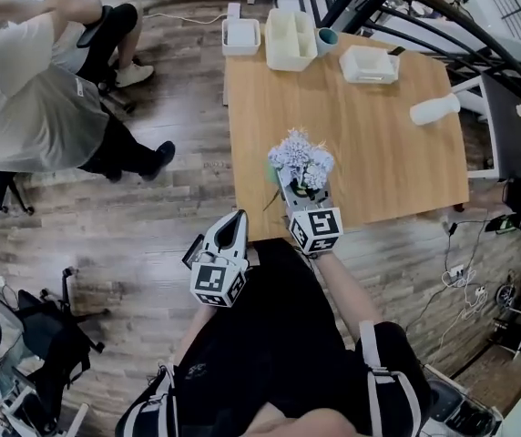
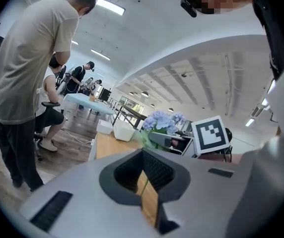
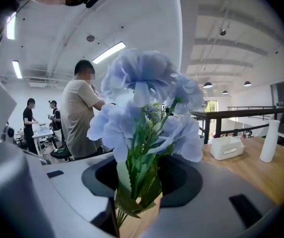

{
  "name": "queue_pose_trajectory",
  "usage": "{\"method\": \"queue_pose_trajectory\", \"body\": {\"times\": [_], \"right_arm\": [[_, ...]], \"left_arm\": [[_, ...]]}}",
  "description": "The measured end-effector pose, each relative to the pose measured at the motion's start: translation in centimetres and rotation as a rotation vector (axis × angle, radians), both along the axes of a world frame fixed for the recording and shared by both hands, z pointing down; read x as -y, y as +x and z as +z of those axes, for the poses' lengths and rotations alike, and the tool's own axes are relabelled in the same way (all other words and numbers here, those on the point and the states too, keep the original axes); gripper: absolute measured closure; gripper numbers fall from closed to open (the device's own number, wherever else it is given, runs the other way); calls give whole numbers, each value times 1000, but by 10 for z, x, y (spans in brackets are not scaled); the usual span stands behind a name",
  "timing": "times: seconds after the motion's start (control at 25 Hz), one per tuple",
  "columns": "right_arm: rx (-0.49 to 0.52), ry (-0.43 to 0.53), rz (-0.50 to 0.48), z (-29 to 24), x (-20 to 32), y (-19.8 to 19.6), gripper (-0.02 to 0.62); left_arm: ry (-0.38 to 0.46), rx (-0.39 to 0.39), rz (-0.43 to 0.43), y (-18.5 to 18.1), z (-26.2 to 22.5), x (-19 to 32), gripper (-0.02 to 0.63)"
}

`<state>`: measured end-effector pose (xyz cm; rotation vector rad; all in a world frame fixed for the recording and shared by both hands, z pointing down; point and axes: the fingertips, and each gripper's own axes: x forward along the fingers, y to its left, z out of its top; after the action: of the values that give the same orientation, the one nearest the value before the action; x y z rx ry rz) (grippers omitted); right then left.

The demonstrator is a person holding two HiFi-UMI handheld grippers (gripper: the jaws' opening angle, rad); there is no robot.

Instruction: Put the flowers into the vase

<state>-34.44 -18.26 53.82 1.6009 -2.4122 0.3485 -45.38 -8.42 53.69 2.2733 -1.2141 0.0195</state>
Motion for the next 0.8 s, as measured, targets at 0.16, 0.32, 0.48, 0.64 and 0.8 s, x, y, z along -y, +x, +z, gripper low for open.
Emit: {"method": "queue_pose_trajectory", "body": {"times": [0.16,0.32,0.48,0.64,0.8], "right_arm": [[17,83,72,-32,-25,27,405],[-11,141,110,-50,-45,55,405],[18,168,150,-58,-64,87,405],[13,206,116,-63,-94,117,405],[5,255,99,-64,-126,172,405]], "left_arm": [[13,-8,68,25,-2,-8,580],[32,9,116,47,-6,-19,580],[55,33,140,72,-14,-27,580],[72,79,148,109,-17,-48,580],[96,121,188,173,-18,-69,580]]}}
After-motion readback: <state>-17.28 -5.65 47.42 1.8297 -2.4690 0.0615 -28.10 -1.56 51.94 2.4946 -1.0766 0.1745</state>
